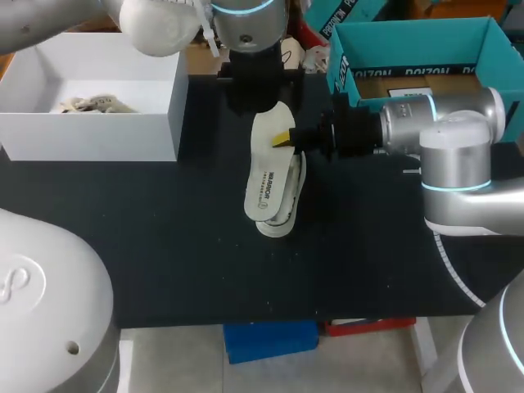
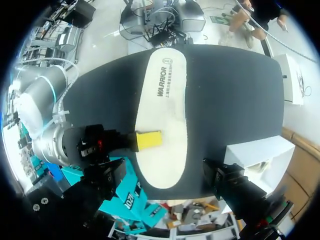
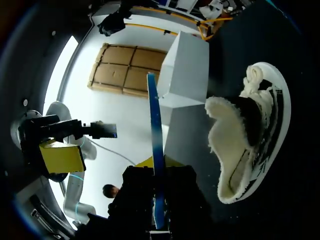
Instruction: Take the shoe out of the shoebox, open the shoe tongue, remove and reinsert the insole, then place the shoe into the shoebox
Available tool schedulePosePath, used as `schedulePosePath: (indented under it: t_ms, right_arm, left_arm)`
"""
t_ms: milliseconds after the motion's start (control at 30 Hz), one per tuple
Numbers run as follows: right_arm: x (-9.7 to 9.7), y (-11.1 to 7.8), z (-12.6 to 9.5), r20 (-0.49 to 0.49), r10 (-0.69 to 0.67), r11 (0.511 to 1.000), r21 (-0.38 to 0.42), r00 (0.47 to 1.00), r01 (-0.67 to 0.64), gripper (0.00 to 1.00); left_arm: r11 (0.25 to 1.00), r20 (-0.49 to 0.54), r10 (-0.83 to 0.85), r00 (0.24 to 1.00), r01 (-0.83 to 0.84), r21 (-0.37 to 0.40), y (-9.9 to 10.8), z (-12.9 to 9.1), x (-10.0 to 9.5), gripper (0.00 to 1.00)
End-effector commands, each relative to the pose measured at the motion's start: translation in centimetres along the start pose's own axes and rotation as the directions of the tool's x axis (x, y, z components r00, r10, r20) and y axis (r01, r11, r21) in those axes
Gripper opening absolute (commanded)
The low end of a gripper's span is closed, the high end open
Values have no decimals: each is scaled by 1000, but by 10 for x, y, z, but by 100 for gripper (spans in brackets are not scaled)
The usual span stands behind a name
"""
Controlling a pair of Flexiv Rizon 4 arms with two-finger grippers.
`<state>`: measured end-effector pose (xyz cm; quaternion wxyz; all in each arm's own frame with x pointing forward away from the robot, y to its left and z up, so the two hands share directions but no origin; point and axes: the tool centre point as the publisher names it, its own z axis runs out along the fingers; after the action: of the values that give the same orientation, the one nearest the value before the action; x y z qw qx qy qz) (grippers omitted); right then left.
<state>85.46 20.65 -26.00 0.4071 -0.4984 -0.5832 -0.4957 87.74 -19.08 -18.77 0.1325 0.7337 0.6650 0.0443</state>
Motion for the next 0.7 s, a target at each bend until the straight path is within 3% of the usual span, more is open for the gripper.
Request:
schedulePosePath:
  t_ms: [33, 467, 533, 700]
  right_arm:
    - [0, 0, 1, 2, 1, 1000, -1, 1000, -1, 0]
    - [0, 0, 1, 2, 1, 1000, -1, 1000, -1, 0]
    - [0, 0, 1, 2, 1, 1000, -1, 1000, -1, 0]
    - [0, 0, 1, 2, 1, 1000, -1, 1000, -1, 0]
  left_arm:
    - [999, 19, 4, 1000, -3, -41, -37, -8, 11, 100]
    - [1000, 51, 24, 998, -24, -7, -115, -16, 22, 100]
    - [1000, 108, 20, 994, -19, -9, -124, -16, 25, 100]
    - [998, 397, -28, 918, 48, -41, -137, -19, 39, 100]
